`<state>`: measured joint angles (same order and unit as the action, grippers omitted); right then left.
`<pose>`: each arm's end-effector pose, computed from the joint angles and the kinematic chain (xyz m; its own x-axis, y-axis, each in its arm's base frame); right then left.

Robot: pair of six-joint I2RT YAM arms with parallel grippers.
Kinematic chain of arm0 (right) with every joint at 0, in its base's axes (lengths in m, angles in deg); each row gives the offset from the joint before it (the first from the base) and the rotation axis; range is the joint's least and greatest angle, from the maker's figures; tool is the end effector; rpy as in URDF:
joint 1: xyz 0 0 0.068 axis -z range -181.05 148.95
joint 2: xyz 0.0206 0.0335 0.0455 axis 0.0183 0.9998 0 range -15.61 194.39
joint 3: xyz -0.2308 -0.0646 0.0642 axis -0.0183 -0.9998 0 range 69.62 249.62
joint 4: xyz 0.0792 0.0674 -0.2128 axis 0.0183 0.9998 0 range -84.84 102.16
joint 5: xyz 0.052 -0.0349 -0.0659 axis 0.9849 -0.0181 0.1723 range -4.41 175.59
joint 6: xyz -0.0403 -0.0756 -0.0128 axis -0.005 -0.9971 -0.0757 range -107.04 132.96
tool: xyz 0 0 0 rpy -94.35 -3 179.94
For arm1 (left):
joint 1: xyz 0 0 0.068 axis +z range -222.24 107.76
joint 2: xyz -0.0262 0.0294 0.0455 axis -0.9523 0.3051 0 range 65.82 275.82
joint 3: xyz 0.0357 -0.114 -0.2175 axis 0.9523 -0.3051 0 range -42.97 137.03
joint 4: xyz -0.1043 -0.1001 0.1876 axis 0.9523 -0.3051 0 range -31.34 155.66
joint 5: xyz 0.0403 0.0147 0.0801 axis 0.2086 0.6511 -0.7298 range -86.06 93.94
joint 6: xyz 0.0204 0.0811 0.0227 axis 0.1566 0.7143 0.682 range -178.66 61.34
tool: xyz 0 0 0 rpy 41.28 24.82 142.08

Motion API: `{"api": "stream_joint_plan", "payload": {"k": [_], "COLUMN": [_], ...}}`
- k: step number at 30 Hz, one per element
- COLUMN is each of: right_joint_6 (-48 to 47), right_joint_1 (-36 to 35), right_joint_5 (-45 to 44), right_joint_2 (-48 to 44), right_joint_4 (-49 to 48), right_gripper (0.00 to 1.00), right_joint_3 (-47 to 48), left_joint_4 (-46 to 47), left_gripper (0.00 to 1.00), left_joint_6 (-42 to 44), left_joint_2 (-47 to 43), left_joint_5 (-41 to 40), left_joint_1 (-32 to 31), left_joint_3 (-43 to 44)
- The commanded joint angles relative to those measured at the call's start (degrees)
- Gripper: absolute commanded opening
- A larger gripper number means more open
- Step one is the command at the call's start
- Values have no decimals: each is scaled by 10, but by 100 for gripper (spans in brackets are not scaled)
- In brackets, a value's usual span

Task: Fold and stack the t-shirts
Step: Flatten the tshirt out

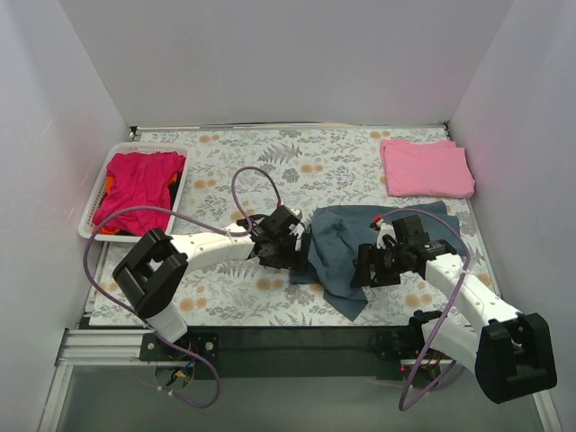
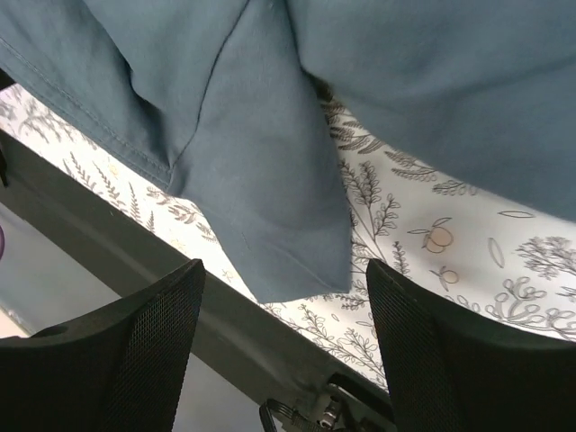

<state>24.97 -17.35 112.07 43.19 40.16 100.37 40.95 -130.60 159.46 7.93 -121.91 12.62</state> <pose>0.1653 0.0839 0.1406 -0.9295 -0.0777 -0.3605 -0.2573 0.8369 0.4831 0.1986 -0.2420 0.1302 -0.9210 -0.3806 -0.0832 -0.3049 0.8370 -0.4543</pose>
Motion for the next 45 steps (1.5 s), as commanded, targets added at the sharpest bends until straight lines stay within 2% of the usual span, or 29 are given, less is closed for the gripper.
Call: {"api": "stream_joint_plan", "payload": {"k": [1, 7, 9, 10, 12, 13, 14, 15, 16, 17, 18, 19, 21, 24, 25, 28, 29, 31, 32, 34, 35, 36, 37, 38, 39, 41, 42, 45], "right_joint_6": [6, 26, 32, 34, 37, 38, 37, 36, 35, 33, 22, 14, -11, -36, -55, -75, -75, -63, -58, -47, -29, -21, -4, -4, 11, 11, 7, 7], "right_joint_1": [-20, -63, -81, -87, -103, -107, -110, -116, -117, -117, -117, -117, -117, -117, -117, -118, -118, -131, -141, -192, -215, -266, -317, -318, -359, -386, -395, -369], "right_joint_5": [-1, -17, -22, -22, -27, -29, -30, -32, -34, -45, -56, -73, -146, -197, -178, -109, -50, 0, 31, 32, 11, 2, -5, -6, -3, 8, -5, -96], "right_joint_2": [16, 62, 80, 88, 108, 112, 117, 116, 114, 107, 102, 95, 71, 37, 31, 18, 18, 25, 38, 56, 80, 93, 124, 142, 162, 215, 232, 222], "right_joint_4": [-1, -26, -37, -42, -56, -59, -63, -66, -65, -63, -49, -36, 17, 66, 90, 106, 110, 110, 106, 101, 83, 68, 36, 36, 4, -6, -6, -2], "right_gripper": [66, 66, 66, 66, 62, 58, 46, 37, 28, 10, 3, 1, 1, 1, 1, 1, 1, 1, 1, 1, 1, 1, 5, 15, 25, 38, 46, 52], "right_joint_3": [1, -2, -5, -7, -7, -5, -3, 1, 5, 20, 33, 49, 120, 245, 276, 370, 386, 407, 407, 394, 389, 382, 375, 373, 375, 402, 418, 412], "left_joint_4": [-17, -27, -32, -33, -36, -37, -37, -37, -36, -34, -33, -36, -48, -46, -33, 9, 19, 50, 58, 70, 76, 81, 85, 85, 85, 80, 65, 34], "left_gripper": [74, 69, 63, 59, 43, 39, 34, 21, 15, 10, 2, 0, 0, 0, 0, 0, 0, 0, 4, 8, 15, 20, 28, 29, 39, 50, 62, 72], "left_joint_6": [14, 22, 26, 27, 31, 33, 36, 50, 60, 72, 83, 110, 135, 191, 224, 272, 294, 301, 300, 284, 277, 263, 252, 241, 231, 195, 174, 136], "left_joint_2": [13, 62, 80, 84, 93, 97, 99, 98, 97, 96, 97, 97, 103, 111, 116, 132, 136, 144, 145, 139, 136, 131, 122, 117, 109, 71, 39, -44], "left_joint_5": [21, 38, 42, 42, 32, 25, 17, -13, -37, -73, -119, -136, -164, -211, -230, -238, -238, -232, -219, -217, -218, -218, -219, -219, -216, -217, -222, -222], "left_joint_1": [1, 1, 1, 1, 1, 1, 2, 2, 4, 8, 15, 40, 73, 130, 150, 178, 182, 198, 206, 225, 231, 238, 254, 263, 271, 293, 301, 303], "left_joint_3": [44, 63, 71, 73, 82, 85, 87, 95, 101, 106, 124, 137, 203, 282, 336, 400, 430, 446, 445, 436, 414, 397, 369, 369, 335, 297, 238, 181]}}
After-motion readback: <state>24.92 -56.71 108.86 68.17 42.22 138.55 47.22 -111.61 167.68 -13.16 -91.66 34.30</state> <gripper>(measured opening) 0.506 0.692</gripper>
